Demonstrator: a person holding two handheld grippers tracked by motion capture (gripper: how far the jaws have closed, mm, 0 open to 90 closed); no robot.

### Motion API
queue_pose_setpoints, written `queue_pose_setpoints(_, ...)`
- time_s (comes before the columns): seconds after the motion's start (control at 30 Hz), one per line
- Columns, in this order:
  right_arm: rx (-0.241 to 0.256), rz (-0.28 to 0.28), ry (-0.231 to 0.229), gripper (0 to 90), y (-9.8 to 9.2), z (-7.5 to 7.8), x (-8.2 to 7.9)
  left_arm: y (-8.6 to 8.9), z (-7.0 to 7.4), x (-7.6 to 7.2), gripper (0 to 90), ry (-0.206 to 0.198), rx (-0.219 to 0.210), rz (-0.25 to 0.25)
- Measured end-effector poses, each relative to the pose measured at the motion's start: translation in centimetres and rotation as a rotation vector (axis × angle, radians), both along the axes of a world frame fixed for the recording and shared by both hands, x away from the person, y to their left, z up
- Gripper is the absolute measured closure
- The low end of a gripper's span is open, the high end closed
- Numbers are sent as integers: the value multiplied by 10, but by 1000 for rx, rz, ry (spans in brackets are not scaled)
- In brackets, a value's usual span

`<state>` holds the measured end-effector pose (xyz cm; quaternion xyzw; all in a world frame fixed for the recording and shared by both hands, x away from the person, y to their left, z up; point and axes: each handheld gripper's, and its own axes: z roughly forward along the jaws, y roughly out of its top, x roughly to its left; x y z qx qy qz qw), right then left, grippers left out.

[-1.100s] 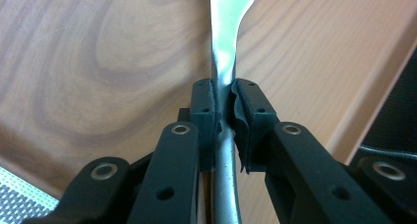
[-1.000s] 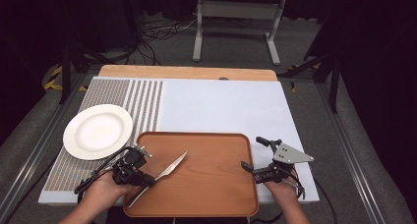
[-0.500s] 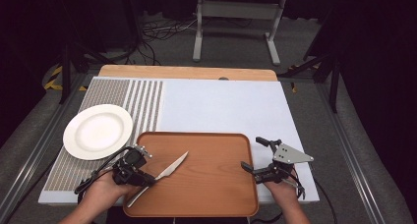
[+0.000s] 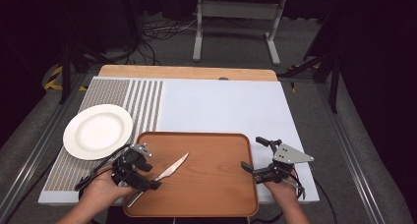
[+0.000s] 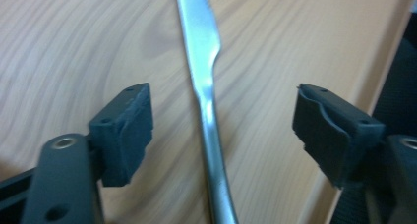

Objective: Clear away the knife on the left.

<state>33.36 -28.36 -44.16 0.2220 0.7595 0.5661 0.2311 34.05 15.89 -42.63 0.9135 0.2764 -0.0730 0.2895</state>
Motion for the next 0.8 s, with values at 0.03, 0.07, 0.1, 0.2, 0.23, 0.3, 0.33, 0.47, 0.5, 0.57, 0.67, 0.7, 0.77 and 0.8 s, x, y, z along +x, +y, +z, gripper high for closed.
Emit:
queue_pose_setpoints(0.03,0,0,0,24,0,0,0,0,1,0,192,-14,-11,-7)
queue_pose_setpoints(0.07,0,0,-1,24,0,0,0,0,2,0,185,-27,-19,-11)
queue_pose_setpoints(0.1,1,1,-2,24,0,0,0,-1,4,-1,180,-59,-29,-20)
queue_pose_setpoints(0.2,2,0,-2,24,0,0,0,-3,8,-3,188,-113,-44,-28)
queue_pose_setpoints(0.23,2,0,-2,24,0,0,0,-3,8,-3,206,-113,-44,-28)
queue_pose_setpoints(0.3,0,0,-2,24,0,0,0,-4,10,-2,289,-117,-72,-29)
queue_pose_setpoints(0.33,0,0,-2,24,0,0,0,-6,11,-2,349,-129,-74,-41)
queue_pose_setpoints(0.47,0,-1,-3,24,0,0,0,-12,11,-4,501,-159,-51,-102)
queue_pose_setpoints(0.5,1,-3,-2,24,0,0,0,-16,10,-4,605,-161,-29,-116)
queue_pose_setpoints(0.57,1,-2,-2,24,0,0,0,-19,9,-5,739,-154,-29,-145)
queue_pose_setpoints(0.67,1,-2,-4,24,-1,0,0,-23,8,-6,888,-172,-4,-179)
queue_pose_setpoints(0.7,1,-2,-4,24,-1,0,0,-23,8,-6,896,-172,-4,-179)
queue_pose_setpoints(0.77,2,-1,-5,24,-1,0,0,-27,5,-6,898,-185,31,-200)
queue_pose_setpoints(0.8,2,-1,-6,24,-1,0,0,-28,4,-5,898,-190,47,-209)
